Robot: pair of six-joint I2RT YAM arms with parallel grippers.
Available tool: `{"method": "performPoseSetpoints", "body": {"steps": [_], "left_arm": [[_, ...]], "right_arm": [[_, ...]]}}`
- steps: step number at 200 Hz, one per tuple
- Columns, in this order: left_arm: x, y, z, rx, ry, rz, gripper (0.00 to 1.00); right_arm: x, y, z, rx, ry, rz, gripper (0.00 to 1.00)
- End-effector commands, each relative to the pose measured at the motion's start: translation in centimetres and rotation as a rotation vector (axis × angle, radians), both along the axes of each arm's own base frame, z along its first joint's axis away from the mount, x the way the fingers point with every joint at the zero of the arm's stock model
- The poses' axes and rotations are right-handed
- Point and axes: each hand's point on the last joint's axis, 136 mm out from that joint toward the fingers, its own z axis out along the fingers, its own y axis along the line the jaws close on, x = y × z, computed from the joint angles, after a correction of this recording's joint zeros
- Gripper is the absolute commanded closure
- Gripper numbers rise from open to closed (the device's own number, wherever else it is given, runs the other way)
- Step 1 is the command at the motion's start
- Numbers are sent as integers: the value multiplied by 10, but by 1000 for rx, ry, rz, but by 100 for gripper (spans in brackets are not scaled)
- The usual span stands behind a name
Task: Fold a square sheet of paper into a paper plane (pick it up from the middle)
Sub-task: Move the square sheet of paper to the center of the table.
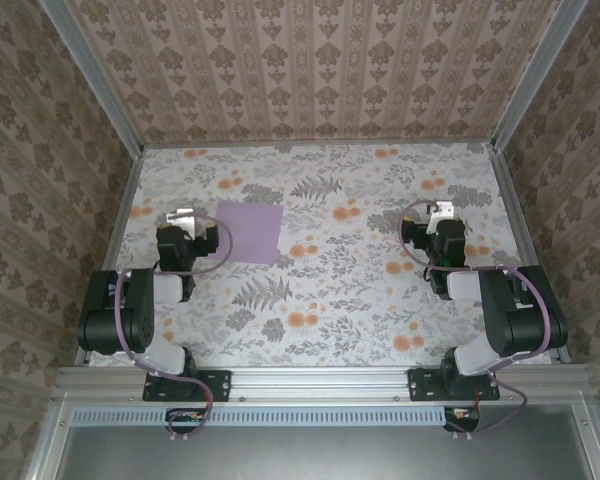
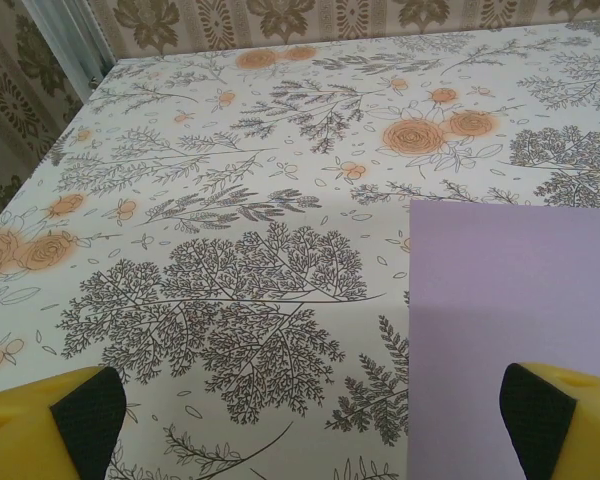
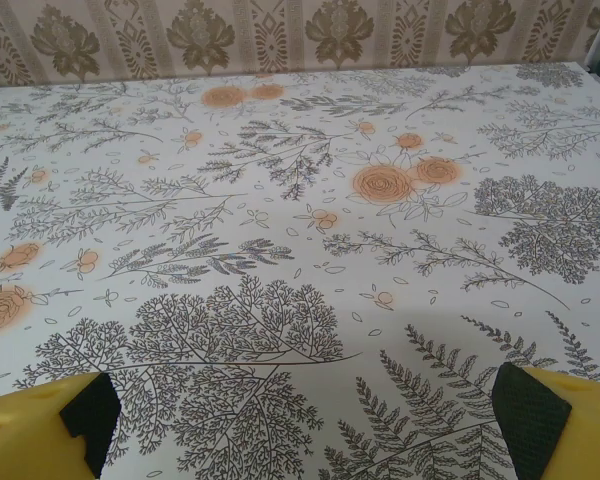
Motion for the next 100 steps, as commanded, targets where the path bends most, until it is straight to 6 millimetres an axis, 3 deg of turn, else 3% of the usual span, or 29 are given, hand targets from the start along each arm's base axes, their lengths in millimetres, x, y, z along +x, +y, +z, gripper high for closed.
{"method": "performPoseSetpoints", "body": {"steps": [1, 100], "left_arm": [[4, -2, 5, 13, -11, -25, 0], [4, -2, 5, 5, -10, -29, 0]], "right_arm": [[-1, -1, 0, -14, -14, -5, 0], [0, -1, -1, -13, -10, -4, 0]]}}
